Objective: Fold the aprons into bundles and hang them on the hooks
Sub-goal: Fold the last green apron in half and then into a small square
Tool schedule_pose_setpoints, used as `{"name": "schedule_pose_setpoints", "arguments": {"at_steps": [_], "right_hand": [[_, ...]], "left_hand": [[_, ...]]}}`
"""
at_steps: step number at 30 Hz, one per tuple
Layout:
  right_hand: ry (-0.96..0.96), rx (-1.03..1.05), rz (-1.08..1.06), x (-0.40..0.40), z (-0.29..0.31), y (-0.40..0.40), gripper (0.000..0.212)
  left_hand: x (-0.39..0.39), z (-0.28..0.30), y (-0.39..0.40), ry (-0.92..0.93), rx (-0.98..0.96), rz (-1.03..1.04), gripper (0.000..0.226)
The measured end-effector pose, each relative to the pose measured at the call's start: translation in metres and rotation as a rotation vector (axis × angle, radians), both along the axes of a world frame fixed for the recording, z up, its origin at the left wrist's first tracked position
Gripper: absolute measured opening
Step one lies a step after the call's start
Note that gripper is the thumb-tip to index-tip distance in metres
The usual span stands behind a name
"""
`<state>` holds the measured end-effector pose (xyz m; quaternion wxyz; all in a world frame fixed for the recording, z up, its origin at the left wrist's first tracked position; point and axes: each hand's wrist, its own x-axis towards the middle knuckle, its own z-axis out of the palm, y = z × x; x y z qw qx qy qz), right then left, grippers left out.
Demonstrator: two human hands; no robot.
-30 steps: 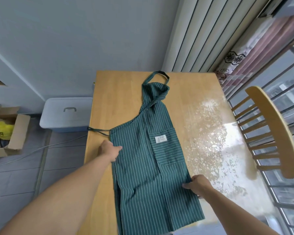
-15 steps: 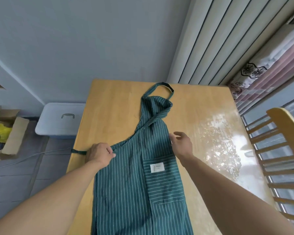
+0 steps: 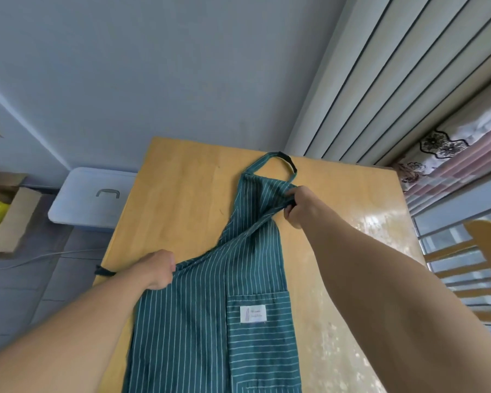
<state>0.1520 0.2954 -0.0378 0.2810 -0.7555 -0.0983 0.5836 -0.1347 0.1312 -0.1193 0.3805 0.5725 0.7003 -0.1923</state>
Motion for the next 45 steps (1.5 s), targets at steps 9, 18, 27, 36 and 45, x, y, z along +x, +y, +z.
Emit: {"name": "schedule_pose_setpoints", "arguments": {"at_steps": [9,18,27,36,45], "right_hand": [[-0.143,0.249,0.006,-0.043,0.004,0.052,0.042],[-0.760,0.308,0.933,-0.077,0.018,0.040,0.033],[-0.207,0.118,0.523,-0.039,-0.028,0.046,0.046],[-0.167,0.521,0.625,-0.044,0.005,0.082,0.071],[-0.778,0.444,0.895,0.013,-0.046,-0.063,0.061]], "left_hand": [[-0.003,0.006,0.002,-0.043,-0.004,0.015,0.025],[-0.007,0.008,-0.001,-0.100,-0.003,0.136,0.019],[-0.012,0.000,0.001,-0.106,-0.001,0.144,0.028],[-0.008,0.002,0.001,-0.080,0.002,0.068,0.016],[-0.012,0.010,-0.007,-0.234,0.058,0.224,0.016]]}}
